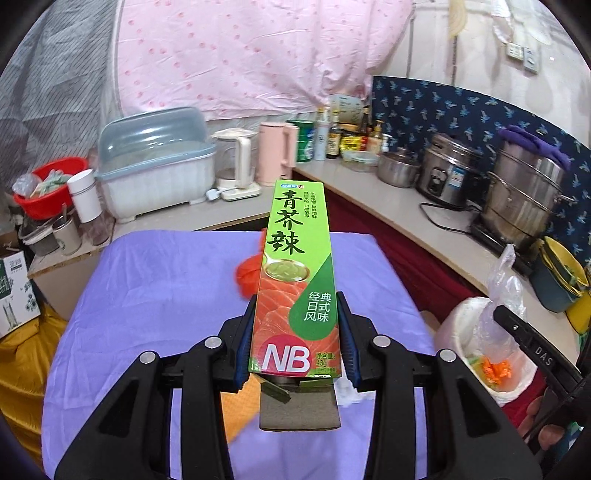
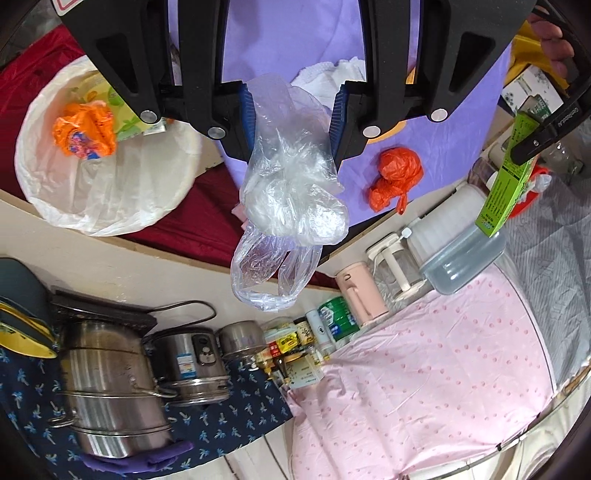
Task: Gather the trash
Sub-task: 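Carry the green box and clear plastic bag over the bin with both tools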
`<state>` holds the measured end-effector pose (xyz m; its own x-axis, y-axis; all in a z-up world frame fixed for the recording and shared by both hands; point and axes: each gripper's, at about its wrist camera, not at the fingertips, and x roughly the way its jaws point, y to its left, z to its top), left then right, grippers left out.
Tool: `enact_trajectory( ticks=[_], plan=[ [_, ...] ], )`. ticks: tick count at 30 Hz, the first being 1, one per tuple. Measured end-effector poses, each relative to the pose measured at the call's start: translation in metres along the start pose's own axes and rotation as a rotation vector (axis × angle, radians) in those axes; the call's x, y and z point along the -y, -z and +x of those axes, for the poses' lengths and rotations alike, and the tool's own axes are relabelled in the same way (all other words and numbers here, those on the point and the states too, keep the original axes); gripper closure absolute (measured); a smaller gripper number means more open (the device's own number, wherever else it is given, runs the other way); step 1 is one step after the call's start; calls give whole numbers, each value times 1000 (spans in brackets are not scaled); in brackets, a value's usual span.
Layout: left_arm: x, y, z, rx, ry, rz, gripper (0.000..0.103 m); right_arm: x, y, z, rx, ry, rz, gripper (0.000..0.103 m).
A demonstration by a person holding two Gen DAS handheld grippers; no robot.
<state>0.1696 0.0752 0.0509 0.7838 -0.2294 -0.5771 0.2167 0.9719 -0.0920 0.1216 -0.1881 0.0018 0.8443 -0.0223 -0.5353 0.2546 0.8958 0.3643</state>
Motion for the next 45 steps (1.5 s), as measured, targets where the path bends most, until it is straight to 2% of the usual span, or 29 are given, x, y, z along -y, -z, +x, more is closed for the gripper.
enact_trajectory(
  ticks=[13, 23, 31, 39, 41, 43, 45],
  plan=[
    [148, 21, -3, -41, 204, 156, 66, 110, -11, -67, 75, 118, 112, 71],
    [243, 53, 25, -133, 319, 265, 66, 180, 1, -75, 60, 196, 181, 71],
    [284, 76, 59, -220, 344, 297, 66, 207, 12, -62, 26, 216, 206, 70],
    [295, 89, 87, -272, 338, 300, 65, 213, 15, -45, -2, 223, 199, 68],
    [293, 89, 91, -276, 332, 286, 61, 213, 15, -42, -3, 221, 199, 68],
    [291, 89, 94, -272, 324, 279, 54, 213, 15, -39, -4, 215, 202, 63],
    [287, 88, 96, -264, 311, 270, 52, 211, 13, -35, -6, 210, 201, 58]
  ],
)
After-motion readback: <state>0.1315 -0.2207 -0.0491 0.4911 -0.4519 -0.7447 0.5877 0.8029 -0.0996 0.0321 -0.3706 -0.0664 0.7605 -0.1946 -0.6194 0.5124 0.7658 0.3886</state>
